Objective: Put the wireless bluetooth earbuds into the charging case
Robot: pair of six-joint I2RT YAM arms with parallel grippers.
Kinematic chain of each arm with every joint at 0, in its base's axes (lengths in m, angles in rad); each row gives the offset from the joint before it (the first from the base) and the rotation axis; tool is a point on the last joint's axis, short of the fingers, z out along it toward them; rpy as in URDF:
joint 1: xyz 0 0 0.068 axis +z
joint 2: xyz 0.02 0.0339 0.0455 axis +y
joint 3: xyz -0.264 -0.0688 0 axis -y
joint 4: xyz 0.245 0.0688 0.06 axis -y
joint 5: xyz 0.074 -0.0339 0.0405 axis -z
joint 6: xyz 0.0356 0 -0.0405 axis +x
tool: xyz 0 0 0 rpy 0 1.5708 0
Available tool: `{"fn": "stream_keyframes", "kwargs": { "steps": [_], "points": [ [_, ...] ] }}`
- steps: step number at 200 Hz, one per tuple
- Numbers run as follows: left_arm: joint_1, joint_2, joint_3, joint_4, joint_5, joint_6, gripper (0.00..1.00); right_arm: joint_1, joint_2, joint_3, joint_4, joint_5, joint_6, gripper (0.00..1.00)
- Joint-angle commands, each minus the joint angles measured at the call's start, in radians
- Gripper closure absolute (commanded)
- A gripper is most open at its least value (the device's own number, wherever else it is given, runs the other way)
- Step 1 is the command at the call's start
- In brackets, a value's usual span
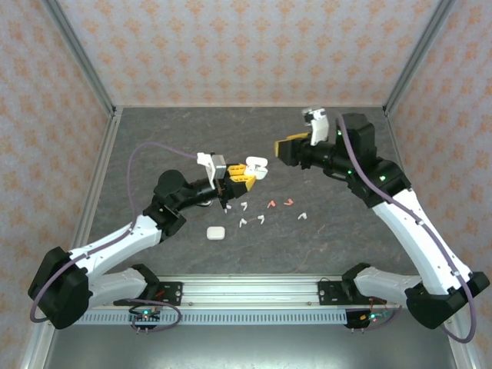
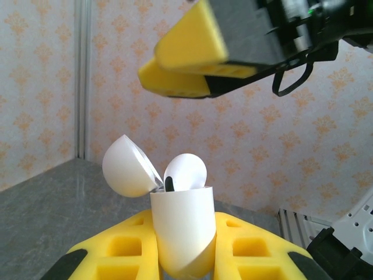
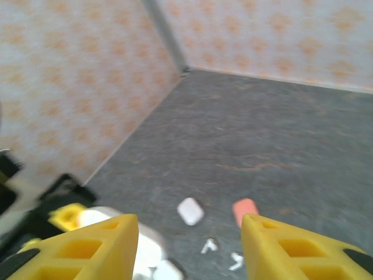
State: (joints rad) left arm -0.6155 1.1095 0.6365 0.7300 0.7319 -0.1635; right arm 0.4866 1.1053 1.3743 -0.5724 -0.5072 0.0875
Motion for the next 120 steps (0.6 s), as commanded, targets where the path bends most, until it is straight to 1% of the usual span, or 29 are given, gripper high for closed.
{"fn": "stream_keyframes", "kwargs": {
  "steps": [1,28,41,63,98,120],
  "points": [
    [-0.001,-0.044,-0.008,-0.004,0.003,0.050,1.00,-0.068,-0.049,-0.058,-0.129,0.102,0.124,0.50],
    [-0.001,-0.067,-0.009,-0.045,0.012,0.081,1.00,-0.090,-0.047,-0.152,-0.210,0.173,0.166,0.50],
    [-0.001,-0.077,-0.010,-0.055,0.015,0.087,1.00,-0.090,-0.034,-0.205,-0.218,0.186,0.167,0.52],
    [-0.001,-0.093,-0.018,-0.064,0.021,0.088,1.00,-0.090,0.001,-0.315,-0.166,0.182,0.176,0.54],
    [-0.001,-0.134,-0.033,-0.102,0.018,0.103,1.00,-0.091,0.072,-0.475,-0.050,0.208,0.255,0.55],
    [-0.001,-0.159,-0.050,-0.107,0.006,0.106,1.00,-0.087,0.158,-0.510,-0.055,0.286,0.278,0.54]
  ]
}}
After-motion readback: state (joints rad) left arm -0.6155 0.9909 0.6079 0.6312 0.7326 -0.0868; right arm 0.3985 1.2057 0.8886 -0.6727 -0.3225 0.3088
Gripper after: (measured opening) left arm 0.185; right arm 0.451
